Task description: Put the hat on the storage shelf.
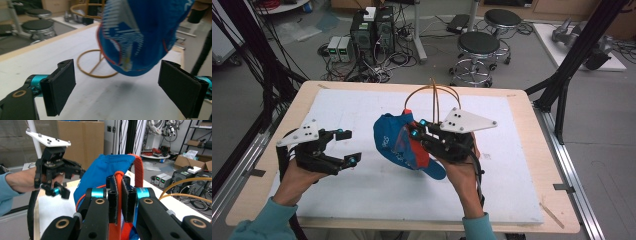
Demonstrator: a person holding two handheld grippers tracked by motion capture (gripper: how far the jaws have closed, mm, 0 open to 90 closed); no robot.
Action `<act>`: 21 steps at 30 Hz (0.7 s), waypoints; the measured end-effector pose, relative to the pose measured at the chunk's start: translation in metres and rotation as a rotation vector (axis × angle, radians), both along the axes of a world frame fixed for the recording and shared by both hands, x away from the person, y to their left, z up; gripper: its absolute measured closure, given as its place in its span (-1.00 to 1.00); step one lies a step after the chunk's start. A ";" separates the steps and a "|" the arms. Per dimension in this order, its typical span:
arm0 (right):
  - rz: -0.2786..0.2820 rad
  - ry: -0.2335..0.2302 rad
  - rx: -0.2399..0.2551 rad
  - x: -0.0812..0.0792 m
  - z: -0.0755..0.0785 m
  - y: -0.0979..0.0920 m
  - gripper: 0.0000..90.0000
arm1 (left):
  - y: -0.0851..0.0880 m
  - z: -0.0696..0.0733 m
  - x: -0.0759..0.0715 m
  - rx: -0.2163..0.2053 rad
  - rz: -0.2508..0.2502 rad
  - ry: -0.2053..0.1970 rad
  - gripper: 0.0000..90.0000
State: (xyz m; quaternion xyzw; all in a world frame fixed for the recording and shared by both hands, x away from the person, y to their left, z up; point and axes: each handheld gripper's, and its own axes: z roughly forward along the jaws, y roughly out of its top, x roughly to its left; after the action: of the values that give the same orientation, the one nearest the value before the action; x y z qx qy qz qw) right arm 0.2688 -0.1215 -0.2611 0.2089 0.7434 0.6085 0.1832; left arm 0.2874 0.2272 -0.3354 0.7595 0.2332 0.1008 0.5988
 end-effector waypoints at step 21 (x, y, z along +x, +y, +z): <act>0.007 -0.028 0.045 0.003 0.007 0.011 0.90 | -0.043 -0.012 0.009 -0.009 -0.101 0.104 -0.44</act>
State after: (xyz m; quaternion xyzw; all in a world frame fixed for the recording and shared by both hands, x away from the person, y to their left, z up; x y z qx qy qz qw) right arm 0.2716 -0.1102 -0.2545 0.2017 0.7274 0.6287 0.1866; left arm 0.2959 0.1838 -0.3478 0.7717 0.2259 0.0296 0.5937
